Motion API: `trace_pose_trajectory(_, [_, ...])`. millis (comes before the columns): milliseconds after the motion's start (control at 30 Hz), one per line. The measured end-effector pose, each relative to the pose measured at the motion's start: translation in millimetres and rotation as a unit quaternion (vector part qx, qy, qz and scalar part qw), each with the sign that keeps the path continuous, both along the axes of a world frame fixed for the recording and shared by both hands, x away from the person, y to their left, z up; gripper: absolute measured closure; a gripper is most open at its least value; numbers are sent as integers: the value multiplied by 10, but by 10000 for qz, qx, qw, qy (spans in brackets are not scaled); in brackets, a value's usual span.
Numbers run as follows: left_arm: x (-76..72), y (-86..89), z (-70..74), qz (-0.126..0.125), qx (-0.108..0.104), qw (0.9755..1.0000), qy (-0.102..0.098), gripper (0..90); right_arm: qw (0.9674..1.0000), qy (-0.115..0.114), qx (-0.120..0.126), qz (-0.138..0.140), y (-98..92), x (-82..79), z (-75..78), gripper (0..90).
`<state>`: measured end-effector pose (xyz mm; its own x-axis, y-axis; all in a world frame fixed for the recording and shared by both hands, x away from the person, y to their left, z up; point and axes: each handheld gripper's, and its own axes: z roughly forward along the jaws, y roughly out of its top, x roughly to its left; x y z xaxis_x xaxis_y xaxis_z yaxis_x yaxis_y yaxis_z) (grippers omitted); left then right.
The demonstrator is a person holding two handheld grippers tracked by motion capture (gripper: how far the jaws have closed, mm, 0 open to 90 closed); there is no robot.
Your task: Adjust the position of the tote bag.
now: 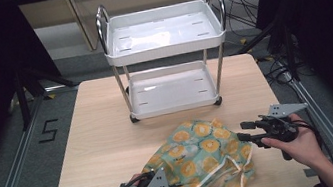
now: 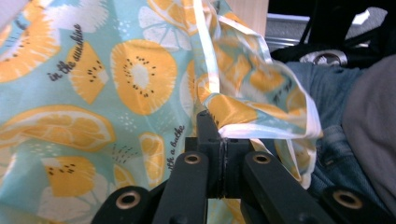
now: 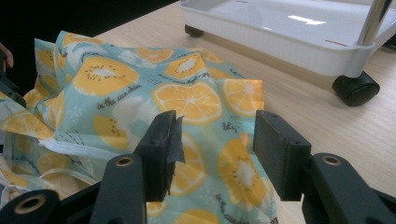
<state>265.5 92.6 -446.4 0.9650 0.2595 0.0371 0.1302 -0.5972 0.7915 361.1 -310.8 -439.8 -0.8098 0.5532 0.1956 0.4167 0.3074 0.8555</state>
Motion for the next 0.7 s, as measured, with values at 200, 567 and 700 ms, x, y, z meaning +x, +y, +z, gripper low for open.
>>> trace_pose_trajectory(200, [30,83,54,229,-205,9995,6,892,9998,-218,-9,28,-2,29,9,504])
trace_pose_trajectory(567, [78,155,99,476,-225,9986,12,892,9996,-197,-58,168,46,30,-5,499])
trace_pose_trajectory(700, [82,159,106,526,-238,9983,2,892,9999,-21,-66,113,28,5,-1,499])
